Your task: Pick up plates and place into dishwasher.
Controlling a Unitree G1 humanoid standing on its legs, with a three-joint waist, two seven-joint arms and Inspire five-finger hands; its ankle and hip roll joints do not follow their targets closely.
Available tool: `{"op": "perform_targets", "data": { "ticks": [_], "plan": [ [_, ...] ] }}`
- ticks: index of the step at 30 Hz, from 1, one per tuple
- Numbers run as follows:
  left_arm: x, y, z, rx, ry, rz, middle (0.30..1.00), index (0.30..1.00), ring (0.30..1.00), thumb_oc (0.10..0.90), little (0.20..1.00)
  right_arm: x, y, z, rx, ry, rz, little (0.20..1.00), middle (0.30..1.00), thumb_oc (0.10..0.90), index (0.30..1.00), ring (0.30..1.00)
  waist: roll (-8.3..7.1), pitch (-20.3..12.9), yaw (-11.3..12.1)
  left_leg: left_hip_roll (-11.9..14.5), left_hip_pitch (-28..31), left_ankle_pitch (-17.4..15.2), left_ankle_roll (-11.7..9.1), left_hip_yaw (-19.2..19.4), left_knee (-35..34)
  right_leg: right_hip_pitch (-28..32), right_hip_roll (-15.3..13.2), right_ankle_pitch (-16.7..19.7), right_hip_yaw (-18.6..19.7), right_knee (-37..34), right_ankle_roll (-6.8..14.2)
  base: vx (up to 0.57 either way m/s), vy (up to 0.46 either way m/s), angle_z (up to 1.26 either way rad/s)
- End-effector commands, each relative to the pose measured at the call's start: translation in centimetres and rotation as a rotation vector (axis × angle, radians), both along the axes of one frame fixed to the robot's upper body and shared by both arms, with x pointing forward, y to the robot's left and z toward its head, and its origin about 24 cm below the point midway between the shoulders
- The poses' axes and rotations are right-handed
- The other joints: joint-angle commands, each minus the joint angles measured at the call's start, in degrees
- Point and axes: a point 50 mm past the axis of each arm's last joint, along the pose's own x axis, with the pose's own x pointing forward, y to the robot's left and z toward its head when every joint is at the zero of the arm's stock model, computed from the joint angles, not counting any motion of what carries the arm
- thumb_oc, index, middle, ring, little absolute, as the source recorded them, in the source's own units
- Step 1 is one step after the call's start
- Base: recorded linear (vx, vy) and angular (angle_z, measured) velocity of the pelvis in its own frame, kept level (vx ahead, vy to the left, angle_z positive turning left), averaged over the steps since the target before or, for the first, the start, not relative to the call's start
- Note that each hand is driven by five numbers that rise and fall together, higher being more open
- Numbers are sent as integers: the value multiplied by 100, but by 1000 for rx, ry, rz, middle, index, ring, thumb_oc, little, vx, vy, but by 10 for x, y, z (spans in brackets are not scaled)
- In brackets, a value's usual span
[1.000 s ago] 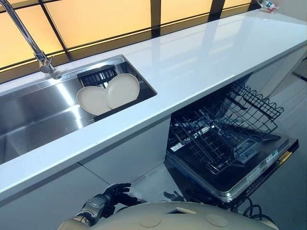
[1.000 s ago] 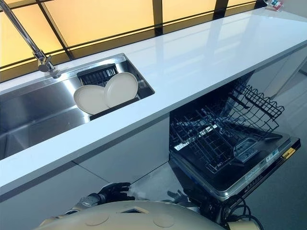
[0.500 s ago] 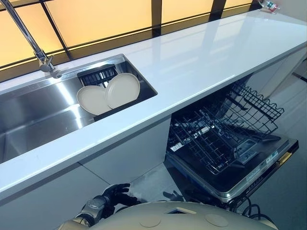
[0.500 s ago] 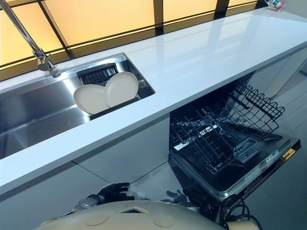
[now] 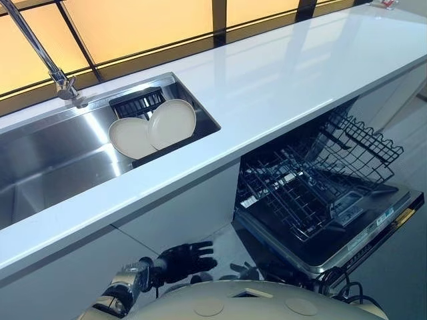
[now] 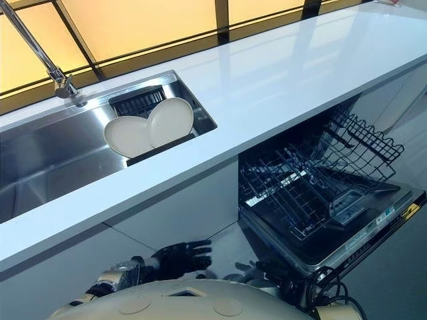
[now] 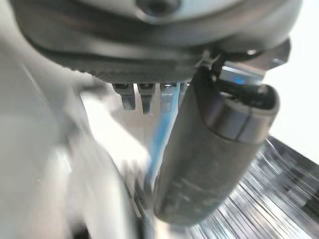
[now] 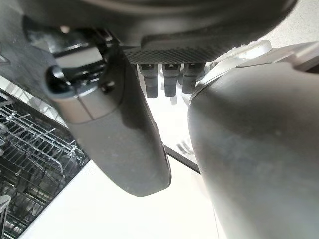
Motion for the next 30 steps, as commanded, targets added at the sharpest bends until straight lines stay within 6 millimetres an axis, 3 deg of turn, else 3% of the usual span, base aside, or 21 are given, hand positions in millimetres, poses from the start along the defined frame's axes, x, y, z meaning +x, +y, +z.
{"op": "perform_targets", "data": {
  "ticks": [1,7,13,15,17,20,21,23,24,25,27,30],
  "plan": [
    [38,-32,40,-422,-134,-79,900,900,900,800,900,21,-5,5,-10,-38,-4,900,900,800,900,900,128,88,94,-92,173,-587,201,-136,42,-186,114,-330,-12,535,146,0,0,0],
    [68,-78,121,-895,-271,-151,900,900,900,800,900,17,-4,3,-12,-41,-22,900,900,800,900,900,96,139,139,-98,175,-644,234,-229,42,-192,88,-334,-29,572,131,0,0,0],
    [66,-119,189,-1308,-225,-213,900,900,900,800,900,17,1,2,-9,-44,-24,900,900,800,900,900,25,172,133,-105,191,-685,260,-316,42,-158,88,-328,-34,552,107,3,-21,4],
    [64,-124,206,-1418,-190,-230,900,900,900,800,900,17,3,2,-6,-46,-21,900,900,800,900,900,6,174,119,-102,199,-690,256,-323,42,-148,93,-322,-28,547,102,10,-22,8],
    [63,-127,242,-1667,-119,-257,900,900,900,800,900,18,6,1,0,-49,-12,900,900,800,900,900,-33,167,87,-101,209,-716,251,-333,42,-135,95,-322,-6,532,95,11,-28,6],
    [68,-122,279,-1821,-174,-247,900,900,900,800,900,18,10,0,4,-51,-2,900,900,800,900,900,-80,155,48,-98,215,-734,242,-341,42,-124,101,-313,11,508,86,4,-9,1],
    [74,-119,294,-1841,-282,-206,900,900,900,800,900,19,14,0,8,-52,5,900,900,800,900,900,-104,151,22,-94,216,-735,233,-342,42,-122,105,-307,23,498,81,0,0,0],
    [80,-113,307,-1825,-389,-139,900,900,900,800,900,18,15,-1,9,-49,11,900,900,800,900,900,-115,143,3,-90,218,-731,224,-344,42,-119,107,-301,34,497,84,4,-2,2],
    [89,-106,319,-1715,-590,-35,900,900,900,800,900,16,16,-1,4,-44,22,900,900,800,900,900,-115,139,-24,-89,215,-714,210,-348,42,-111,110,-293,51,487,82,0,0,0],
    [93,-103,320,-1652,-670,16,900,900,900,800,900,16,16,-2,1,-43,25,900,900,800,900,900,-111,138,-29,-89,211,-705,208,-351,42,-112,111,-292,56,487,80,0,0,0],
    [110,-81,323,-1377,-959,249,900,900,900,800,900,13,14,-2,-8,-41,28,900,900,800,900,900,-94,126,-14,-92,195,-667,198,-378,42,-111,109,-283,65,470,74,0,0,0],
    [128,-33,325,-781,-1387,615,900,900,900,800,900,7,9,-2,-22,-40,11,900,900,800,900,900,-66,109,63,-108,191,-637,199,-441,42,-86,96,-297,3,450,77,6,22,1]
  ]
}}
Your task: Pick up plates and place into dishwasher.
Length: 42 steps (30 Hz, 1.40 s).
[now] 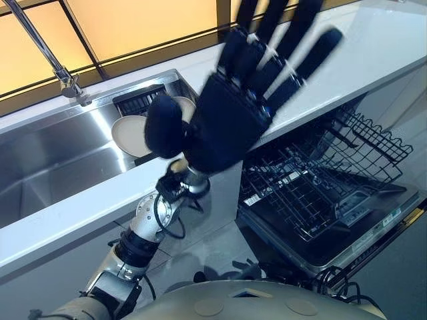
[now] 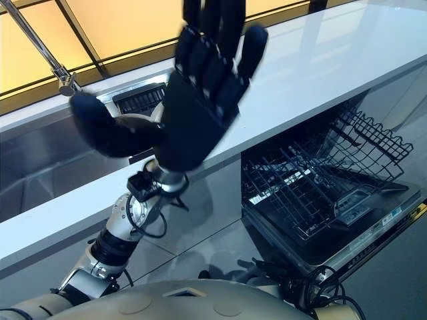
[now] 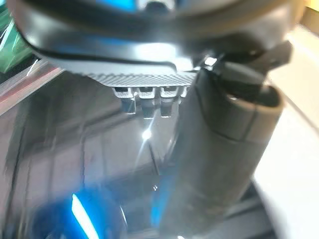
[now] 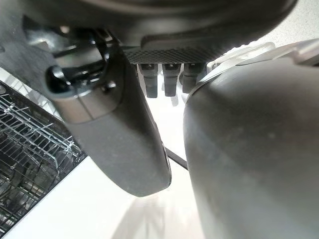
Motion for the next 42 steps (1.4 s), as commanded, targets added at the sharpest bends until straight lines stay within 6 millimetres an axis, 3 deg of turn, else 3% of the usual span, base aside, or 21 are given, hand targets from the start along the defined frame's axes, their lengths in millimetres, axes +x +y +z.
{"op": "perform_targets", "data": {
  "ticks": [1,3,6,8,14,19,29,42],
  "plan": [
    [21,60,28,239,-149,874,900,900,900,800,900,4,5,-1,10,-15,-16,900,900,800,900,900,-66,-43,97,-106,212,-645,202,-236,41,-162,77,-304,121,439,75,0,0,0],
    [25,76,34,340,-186,1008,900,900,900,800,900,1,4,-1,7,-12,-22,900,900,800,900,900,-64,-72,130,-113,217,-642,212,-255,41,-143,76,-330,80,434,70,0,0,0],
    [34,99,43,696,-321,1334,900,900,900,800,900,-4,0,-1,1,-6,-31,900,900,800,900,900,-74,-152,153,-129,222,-636,222,-254,48,-126,91,-363,58,425,58,50,25,3],
    [43,113,51,865,-346,1446,900,900,900,800,900,-4,-3,0,-8,3,-18,900,900,800,900,900,-62,-189,135,-127,235,-633,227,-223,46,-121,106,-375,78,428,53,48,29,6],
    [71,153,67,1265,-400,1657,900,900,900,800,900,-5,-12,2,-36,26,19,900,900,800,900,900,9,-263,25,-118,240,-612,209,-80,46,-154,117,-356,151,446,96,34,34,2],
    [94,179,72,1456,-347,1680,900,900,900,800,900,-4,-17,3,-48,26,43,900,900,800,900,900,70,-262,-112,-117,253,-606,198,29,46,-207,111,-327,230,489,143,30,41,-6],
    [126,209,62,1662,-125,1595,900,900,900,800,900,-6,-27,6,-86,41,87,900,900,800,900,900,136,-200,-422,-144,268,-636,215,230,62,-318,87,-264,407,549,238,51,60,-4],
    [139,221,52,1592,147,1461,900,900,900,800,900,-12,-31,7,-107,37,145,900,900,800,900,900,87,-18,-714,-239,208,-703,317,449,47,-544,25,-133,687,598,394,44,67,-13]
  ]
}}
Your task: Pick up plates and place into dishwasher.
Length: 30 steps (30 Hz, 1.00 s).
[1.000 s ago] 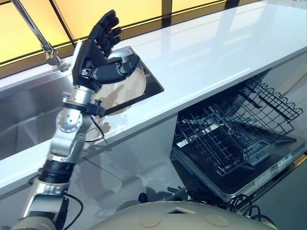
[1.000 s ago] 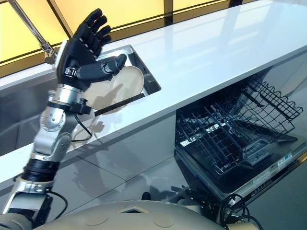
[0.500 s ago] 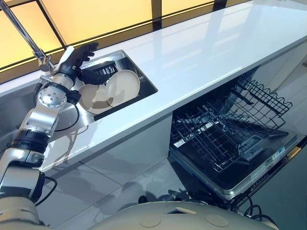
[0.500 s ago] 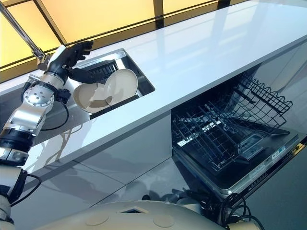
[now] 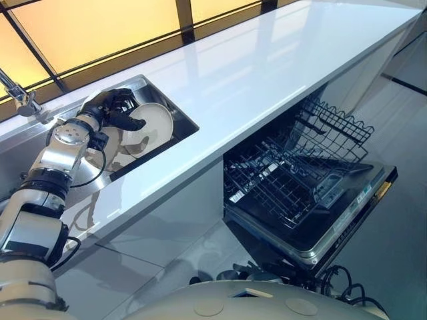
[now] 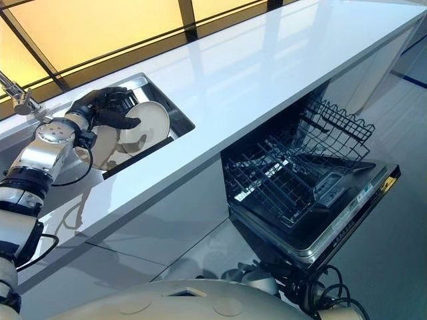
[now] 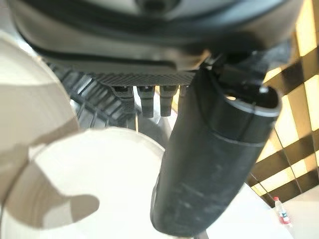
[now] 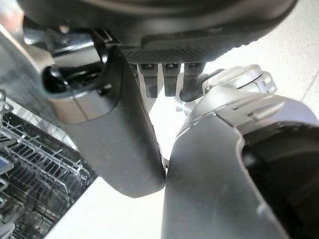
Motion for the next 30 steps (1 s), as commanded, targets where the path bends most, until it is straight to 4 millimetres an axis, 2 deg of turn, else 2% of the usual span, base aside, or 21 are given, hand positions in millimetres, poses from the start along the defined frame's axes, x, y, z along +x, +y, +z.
{"op": "perform_targets", "data": {
  "ticks": [1,9,15,26,30],
  "plan": [
    [28,-3,105,-28,-321,22,900,900,900,800,900,-6,-18,4,-53,27,66,900,900,800,900,900,118,61,-69,-244,141,-651,328,67,48,-407,34,-143,195,540,420,1,37,-7],
    [26,11,103,4,-231,46,900,900,900,800,900,-2,-14,4,-50,3,83,900,900,800,900,900,106,129,-134,-285,83,-670,367,174,58,-526,1,-94,289,587,492,-7,16,-6],
    [27,11,100,-41,-163,7,900,900,900,800,900,-1,-16,5,-53,-2,79,900,900,800,900,900,115,147,-154,-300,70,-673,371,200,67,-553,-17,-78,303,607,528,0,0,0],
    [23,22,116,44,-92,-31,900,900,900,800,900,0,-18,6,-56,-2,63,900,900,800,900,900,159,167,-175,-343,68,-690,395,227,75,-585,-36,-44,324,609,574,0,0,0],
    [23,25,132,82,-161,0,900,900,900,800,900,0,-19,6,-60,-3,60,900,900,800,900,900,165,169,-171,-352,57,-686,390,218,75,-584,-37,-33,332,591,585,0,0,0]
  ]
}}
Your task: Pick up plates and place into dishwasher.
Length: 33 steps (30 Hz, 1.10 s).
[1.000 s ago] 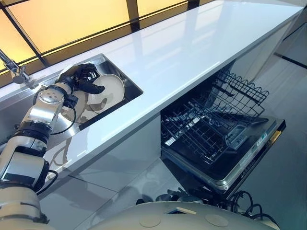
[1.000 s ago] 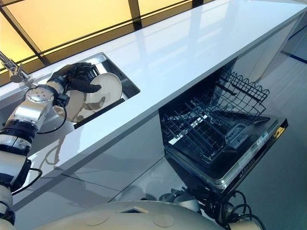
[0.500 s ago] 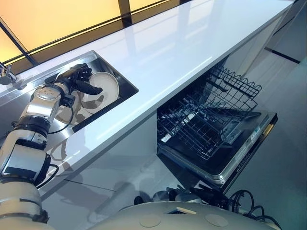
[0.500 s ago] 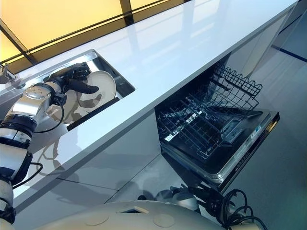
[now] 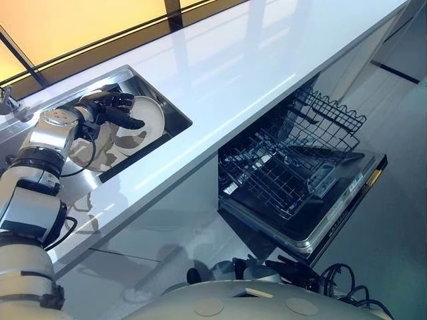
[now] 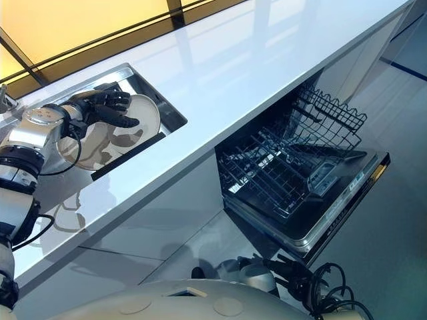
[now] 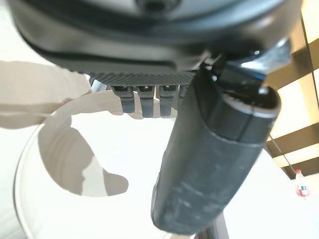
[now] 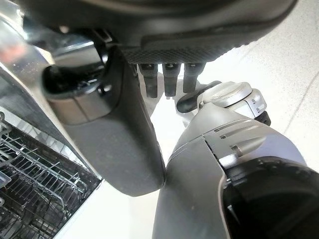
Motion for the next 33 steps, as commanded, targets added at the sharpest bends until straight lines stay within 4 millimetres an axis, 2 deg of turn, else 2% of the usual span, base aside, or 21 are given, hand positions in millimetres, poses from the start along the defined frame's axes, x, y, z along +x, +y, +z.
{"op": "perform_targets", "data": {
  "ticks": [1,6,8,11,20,33],
  "plan": [
    [11,11,113,66,-358,55,900,900,900,800,900,-7,-13,2,-41,29,35,900,900,800,900,900,225,-88,-41,-337,128,-670,361,98,78,-445,-14,-55,234,509,566,0,0,0],
    [12,1,129,-118,-496,20,900,900,900,800,900,-8,-13,2,-41,35,33,900,900,800,900,900,205,-94,-17,-332,140,-677,350,88,74,-434,-7,-61,248,500,560,0,0,0],
    [13,-7,129,-237,-535,-22,900,900,900,800,900,-10,-13,2,-39,38,35,900,900,800,900,900,200,-93,5,-323,147,-680,345,78,68,-438,-2,-69,248,511,543,0,0,0],
    [12,-12,122,-299,-559,-40,900,900,900,800,900,-12,-14,2,-39,41,34,900,900,800,900,900,203,-93,37,-320,154,-682,343,40,66,-434,1,-88,245,527,521,0,0,0],
    [7,-1,119,-227,-573,-20,900,900,900,800,900,-12,-13,1,-38,42,34,900,900,800,900,900,188,-117,58,-327,174,-697,363,39,80,-426,6,-110,242,563,510,0,0,0],
    [4,20,116,-78,-532,98,900,900,900,800,900,-21,-16,1,-50,56,36,900,900,800,900,900,136,-56,-66,-378,171,-774,425,120,176,-534,-13,-91,397,688,576,44,20,-3]
  ]
}}
